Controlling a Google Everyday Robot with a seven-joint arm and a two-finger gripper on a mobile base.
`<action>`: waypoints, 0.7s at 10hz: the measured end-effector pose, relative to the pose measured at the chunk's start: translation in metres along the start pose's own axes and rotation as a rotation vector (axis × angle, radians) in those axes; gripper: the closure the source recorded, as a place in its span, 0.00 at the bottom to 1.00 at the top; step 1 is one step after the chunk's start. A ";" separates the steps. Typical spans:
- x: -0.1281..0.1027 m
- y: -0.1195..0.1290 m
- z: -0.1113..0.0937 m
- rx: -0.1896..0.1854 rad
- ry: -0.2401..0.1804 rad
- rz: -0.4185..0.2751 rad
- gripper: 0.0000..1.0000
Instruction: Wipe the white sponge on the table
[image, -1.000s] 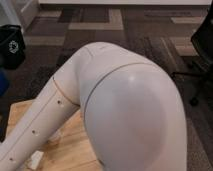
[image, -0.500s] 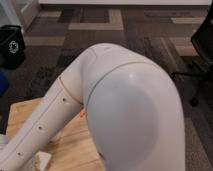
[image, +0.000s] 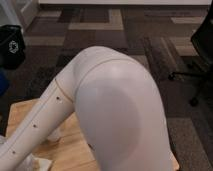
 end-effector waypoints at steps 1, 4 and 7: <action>-0.006 0.003 -0.005 0.004 0.004 -0.004 1.00; -0.011 0.025 0.008 -0.024 0.029 0.006 1.00; -0.012 0.031 0.014 -0.043 0.026 0.016 1.00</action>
